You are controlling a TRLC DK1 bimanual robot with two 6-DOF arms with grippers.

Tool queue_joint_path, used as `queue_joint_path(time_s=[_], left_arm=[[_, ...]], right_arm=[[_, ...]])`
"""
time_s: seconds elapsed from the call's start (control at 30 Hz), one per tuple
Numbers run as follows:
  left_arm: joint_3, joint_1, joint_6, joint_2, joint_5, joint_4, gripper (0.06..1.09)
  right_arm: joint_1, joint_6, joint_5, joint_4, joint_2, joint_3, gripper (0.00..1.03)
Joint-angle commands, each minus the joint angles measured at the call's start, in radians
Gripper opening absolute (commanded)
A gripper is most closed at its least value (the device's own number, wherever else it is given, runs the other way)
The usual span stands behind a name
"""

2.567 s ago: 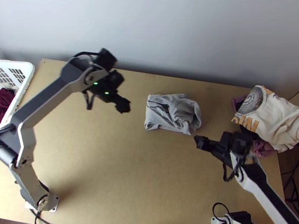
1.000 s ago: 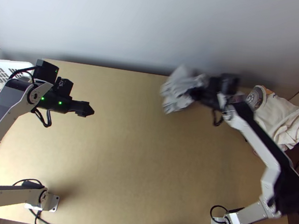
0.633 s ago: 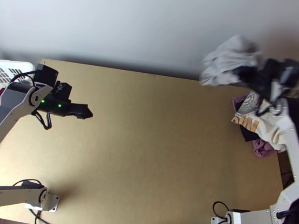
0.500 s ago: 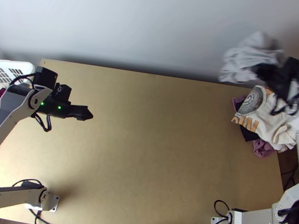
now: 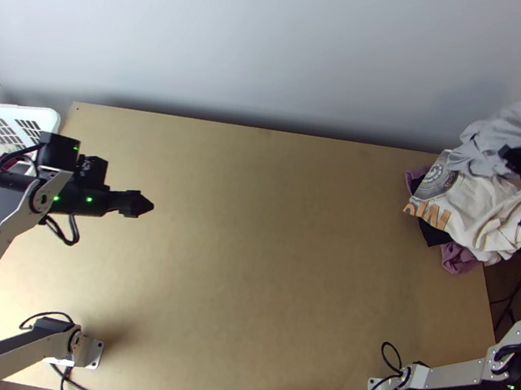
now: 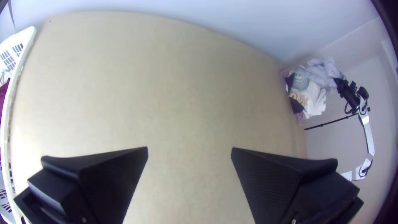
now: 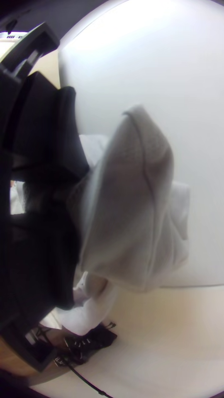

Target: Fold the t-shirt

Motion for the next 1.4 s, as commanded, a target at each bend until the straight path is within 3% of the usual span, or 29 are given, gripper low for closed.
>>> queue_joint_path(time_s=[0.0, 0.37, 0.53, 0.9, 0.93, 1.03, 1.07, 1.17, 1.37], left_arm=[[-0.033, 0.058, 0.006, -0.068, 0.002, 0.005, 1.04], [-0.12, 0.084, 0.032, -0.151, 0.001, -0.003, 1.04], [-0.127, 0.099, 0.043, -0.178, 0.001, -0.011, 1.04], [-0.123, 0.157, 0.086, -0.229, 0.001, -0.058, 1.04], [-0.125, 0.165, 0.093, -0.232, 0.002, -0.061, 1.04], [-0.134, 0.185, 0.104, -0.239, 0.002, -0.072, 1.04], [-0.137, 0.189, 0.104, -0.246, 0.001, -0.072, 1.04], [-0.142, 0.203, 0.106, -0.259, 0.002, -0.07, 1.04], [-0.142, 0.212, 0.103, -0.258, 0.002, -0.063, 1.04]], right_arm=[[-0.052, -0.036, -0.004, 0.047, -0.05, -0.176, 0.03], [-0.085, -0.189, 0.051, 0.338, 0.007, -0.643, 0.03], [-0.074, -0.224, 0.089, 0.426, 0.044, -0.704, 0.03], [-0.108, -0.249, 0.115, 0.44, 0.088, -0.647, 0.04], [-0.118, -0.24, 0.115, 0.44, 0.067, -0.649, 0.14], [-0.154, -0.229, 0.115, 0.44, -0.017, -0.672, 0.73], [-0.163, -0.224, 0.111, 0.429, -0.042, -0.67, 0.87], [-0.189, -0.241, 0.079, 0.354, -0.109, -0.65, 0.99], [-0.198, -0.281, 0.034, 0.144, -0.214, -0.572, 0.99]])
